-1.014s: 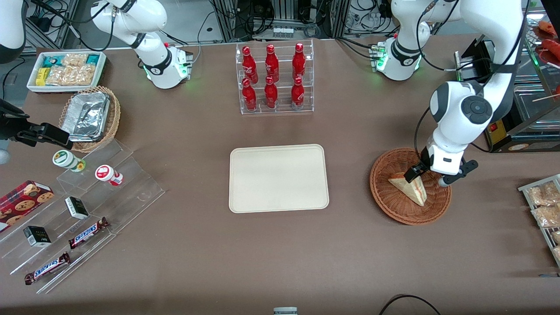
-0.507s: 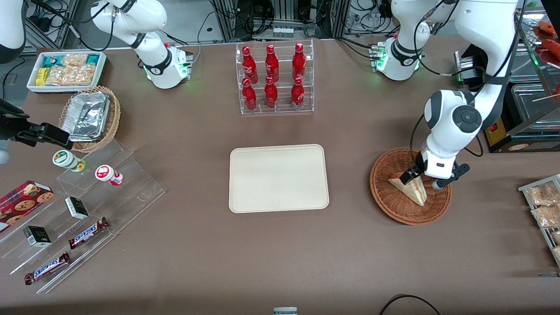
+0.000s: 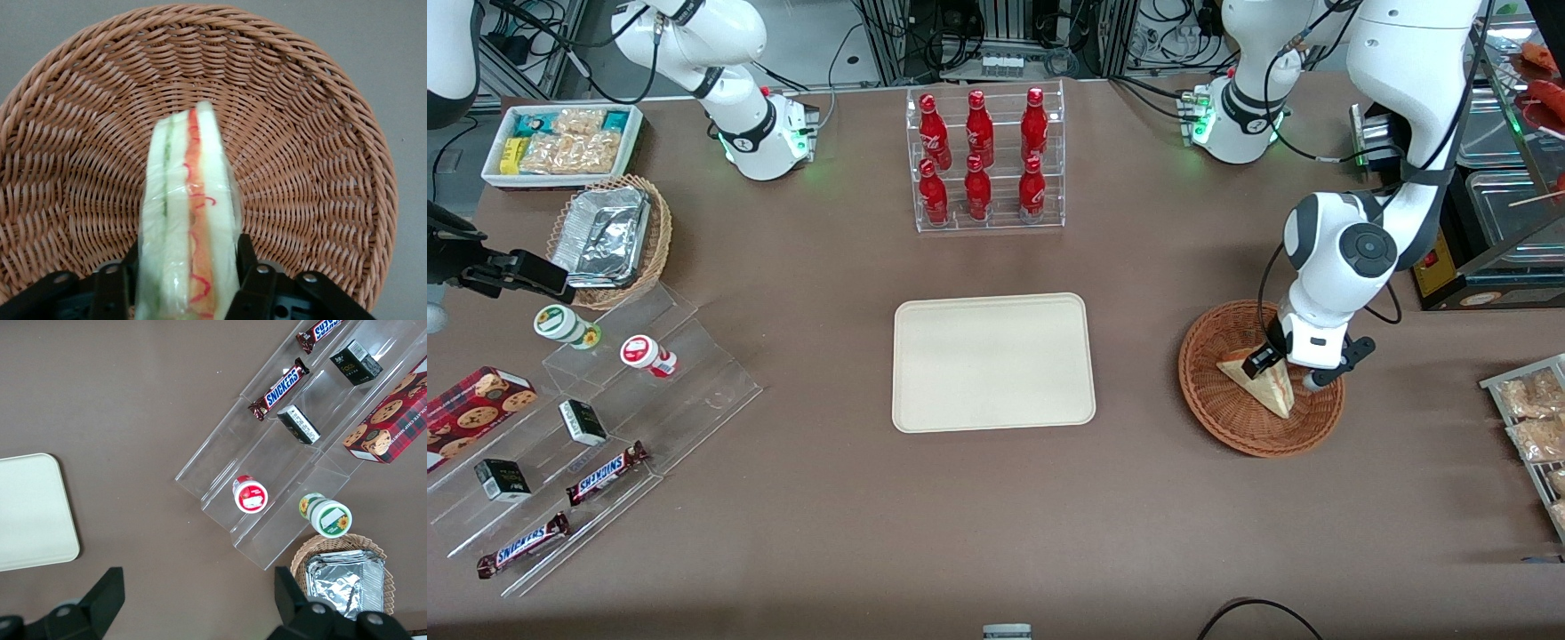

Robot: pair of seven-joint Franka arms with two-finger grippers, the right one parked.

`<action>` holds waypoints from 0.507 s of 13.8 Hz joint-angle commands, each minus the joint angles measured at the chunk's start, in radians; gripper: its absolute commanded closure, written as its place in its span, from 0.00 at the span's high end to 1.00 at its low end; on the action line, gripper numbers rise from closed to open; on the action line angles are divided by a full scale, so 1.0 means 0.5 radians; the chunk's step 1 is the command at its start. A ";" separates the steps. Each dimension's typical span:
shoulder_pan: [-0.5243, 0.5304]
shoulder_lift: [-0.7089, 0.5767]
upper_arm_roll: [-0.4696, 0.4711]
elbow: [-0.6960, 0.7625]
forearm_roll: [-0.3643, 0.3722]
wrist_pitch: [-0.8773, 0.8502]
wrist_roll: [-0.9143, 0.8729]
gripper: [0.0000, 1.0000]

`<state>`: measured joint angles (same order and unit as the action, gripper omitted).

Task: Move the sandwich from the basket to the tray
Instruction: 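Close the left gripper on the triangular sandwich in the basket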

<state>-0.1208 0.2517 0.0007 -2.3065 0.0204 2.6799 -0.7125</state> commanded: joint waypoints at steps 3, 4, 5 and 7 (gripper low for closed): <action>-0.016 -0.067 -0.001 0.057 -0.016 -0.055 -0.057 0.00; -0.019 -0.107 -0.001 0.078 -0.016 -0.137 -0.045 0.00; -0.022 -0.150 -0.004 0.118 -0.004 -0.260 -0.032 0.00; -0.022 -0.218 -0.038 0.307 0.014 -0.633 -0.002 0.00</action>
<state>-0.1256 0.1977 -0.0062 -2.2251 0.0207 2.5194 -0.7197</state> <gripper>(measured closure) 0.784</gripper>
